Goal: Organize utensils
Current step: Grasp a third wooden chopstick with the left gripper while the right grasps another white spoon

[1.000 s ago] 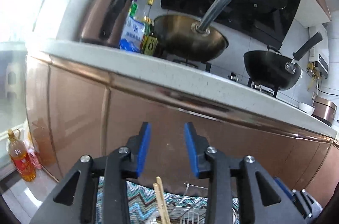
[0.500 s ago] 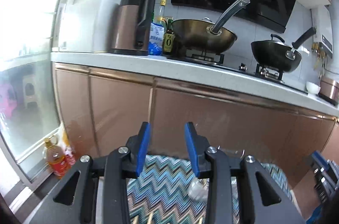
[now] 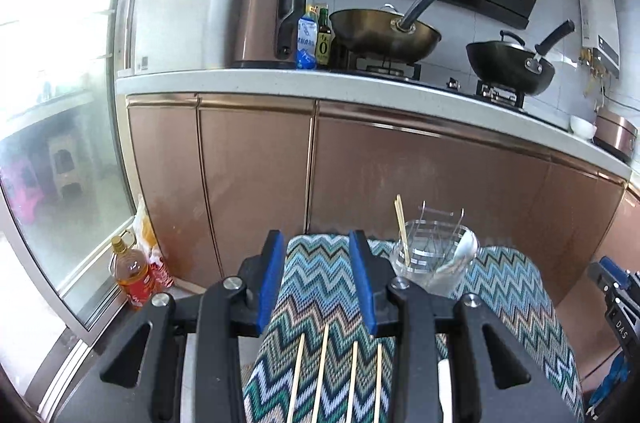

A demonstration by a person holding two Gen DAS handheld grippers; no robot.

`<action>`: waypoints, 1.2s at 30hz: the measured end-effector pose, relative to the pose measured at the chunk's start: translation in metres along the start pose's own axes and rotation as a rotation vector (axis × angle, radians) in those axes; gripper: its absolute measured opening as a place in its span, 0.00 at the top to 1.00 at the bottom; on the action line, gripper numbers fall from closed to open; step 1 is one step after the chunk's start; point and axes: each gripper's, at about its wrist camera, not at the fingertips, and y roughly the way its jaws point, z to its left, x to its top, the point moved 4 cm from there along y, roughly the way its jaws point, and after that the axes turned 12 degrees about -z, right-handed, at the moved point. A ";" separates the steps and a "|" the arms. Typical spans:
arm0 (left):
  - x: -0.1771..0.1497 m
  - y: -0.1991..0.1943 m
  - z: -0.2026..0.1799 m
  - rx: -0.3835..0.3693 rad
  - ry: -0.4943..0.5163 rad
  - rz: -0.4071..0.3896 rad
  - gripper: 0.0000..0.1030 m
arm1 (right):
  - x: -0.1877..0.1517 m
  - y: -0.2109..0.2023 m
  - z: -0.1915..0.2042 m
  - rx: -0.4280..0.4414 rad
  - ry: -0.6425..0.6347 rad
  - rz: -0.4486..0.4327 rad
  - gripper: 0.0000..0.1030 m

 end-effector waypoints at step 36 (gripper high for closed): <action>-0.079 0.055 -0.014 -0.039 0.046 0.236 0.69 | -0.039 0.020 0.022 -0.011 -0.126 0.105 0.72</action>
